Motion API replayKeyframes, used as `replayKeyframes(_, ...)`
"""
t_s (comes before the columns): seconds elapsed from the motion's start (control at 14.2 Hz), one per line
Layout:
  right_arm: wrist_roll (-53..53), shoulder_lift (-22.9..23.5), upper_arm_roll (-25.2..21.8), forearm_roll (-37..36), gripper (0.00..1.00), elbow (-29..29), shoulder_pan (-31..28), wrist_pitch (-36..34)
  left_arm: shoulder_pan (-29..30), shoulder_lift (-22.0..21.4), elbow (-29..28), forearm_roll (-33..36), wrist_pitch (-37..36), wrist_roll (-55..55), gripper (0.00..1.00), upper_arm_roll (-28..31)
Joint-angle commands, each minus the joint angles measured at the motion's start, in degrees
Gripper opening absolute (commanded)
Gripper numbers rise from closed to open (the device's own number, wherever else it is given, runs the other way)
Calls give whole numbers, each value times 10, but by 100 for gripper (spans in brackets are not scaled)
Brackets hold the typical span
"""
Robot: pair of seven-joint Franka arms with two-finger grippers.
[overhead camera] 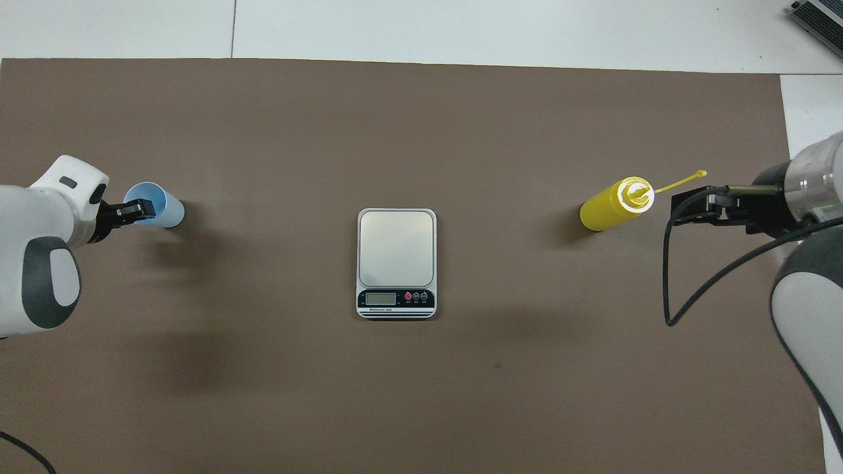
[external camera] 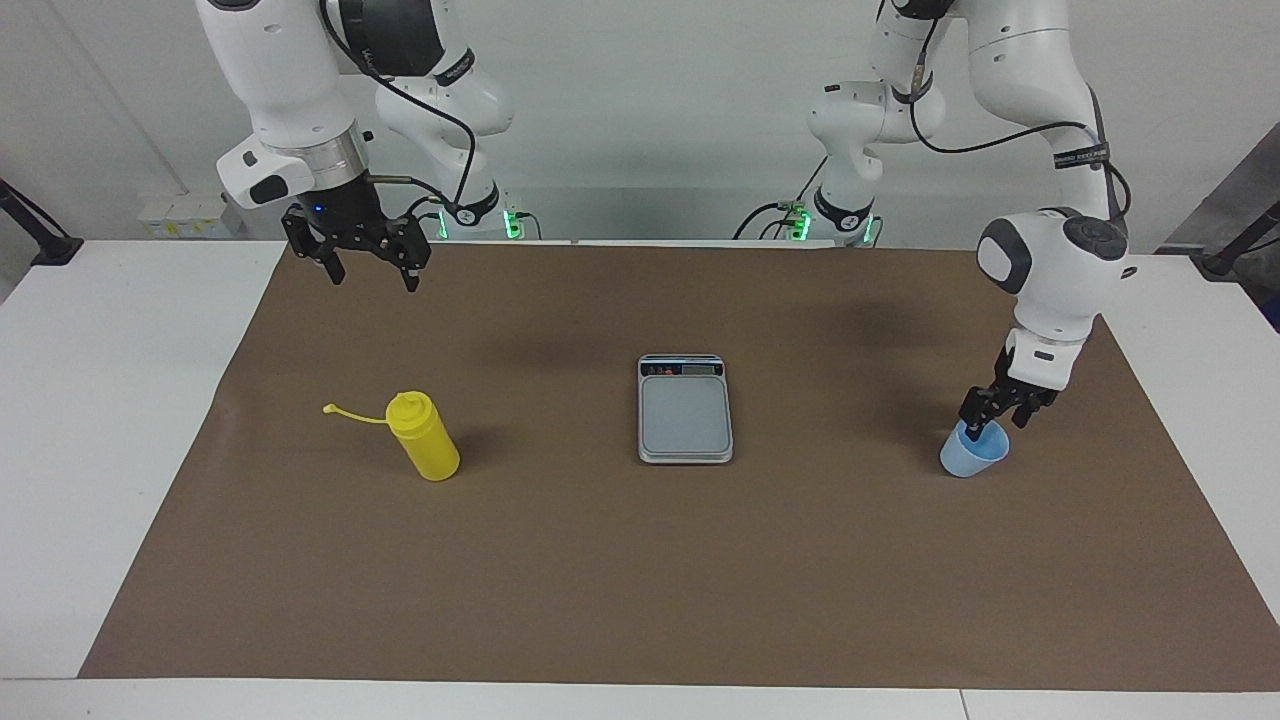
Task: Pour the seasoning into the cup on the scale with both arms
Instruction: 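Reach the left gripper to the blue cup and grasp it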
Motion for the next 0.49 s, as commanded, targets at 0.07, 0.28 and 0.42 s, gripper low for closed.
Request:
replayKeyframes(0.07,-8,-9,1,12,100,-8,-7,1,-9,-1,-4,-7,2,-5,46,5)
replayKeyframes(0.28,-8,-9,1,12,100,-8,-7,1,-10,0,-2,-7,3,-6,30,4)
replayKeyframes(0.42,-8,-9,1,12,100,-8,-7,1,-10,1,1,-7,3,-7,23,0)
